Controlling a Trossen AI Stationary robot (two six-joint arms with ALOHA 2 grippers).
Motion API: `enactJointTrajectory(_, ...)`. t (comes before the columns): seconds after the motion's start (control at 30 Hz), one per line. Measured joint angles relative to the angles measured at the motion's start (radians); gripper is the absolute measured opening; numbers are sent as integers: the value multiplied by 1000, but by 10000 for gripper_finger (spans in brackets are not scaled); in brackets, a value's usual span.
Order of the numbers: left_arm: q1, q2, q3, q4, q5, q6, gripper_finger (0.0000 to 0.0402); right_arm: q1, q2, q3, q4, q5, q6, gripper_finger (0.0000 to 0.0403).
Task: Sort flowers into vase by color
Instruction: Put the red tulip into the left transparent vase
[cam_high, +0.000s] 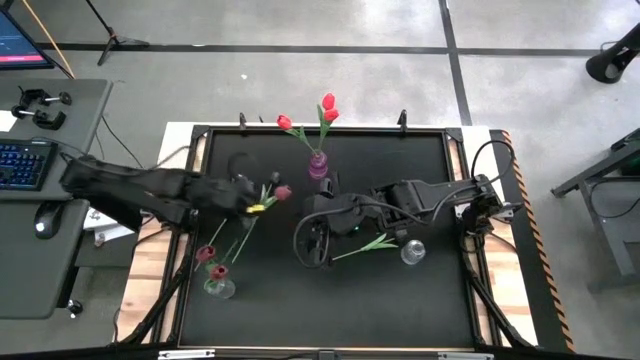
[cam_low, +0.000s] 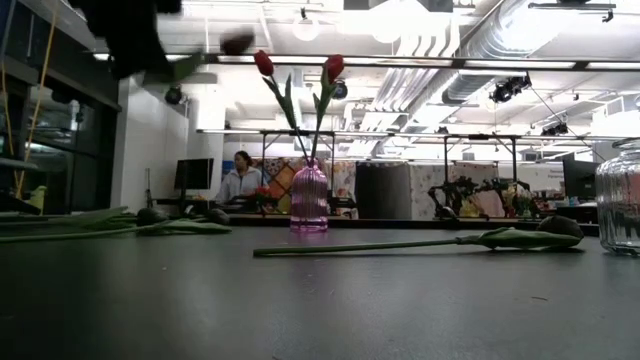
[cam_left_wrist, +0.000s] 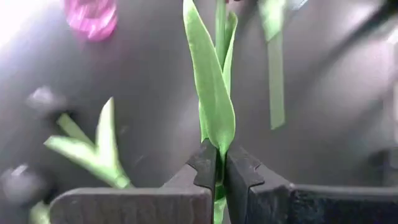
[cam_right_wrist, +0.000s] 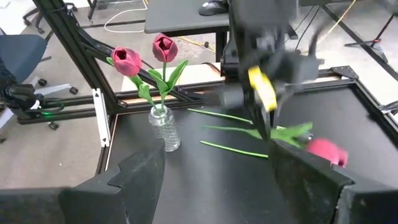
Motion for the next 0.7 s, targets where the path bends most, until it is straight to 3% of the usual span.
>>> enactJointTrajectory(0.33, -89, -357, 2, 262, -120, 65, 0, -26, 0, 0, 3, 0, -9, 271)
enactJointTrajectory(0.57, -162, -475, 2, 482, 66, 214, 0, -38, 0, 0, 3, 1, -7, 271)
enactJointTrajectory(0.7, -192, -492, 2, 647, 91, 299, 0, -42, 0, 0, 3, 1, 8, 271)
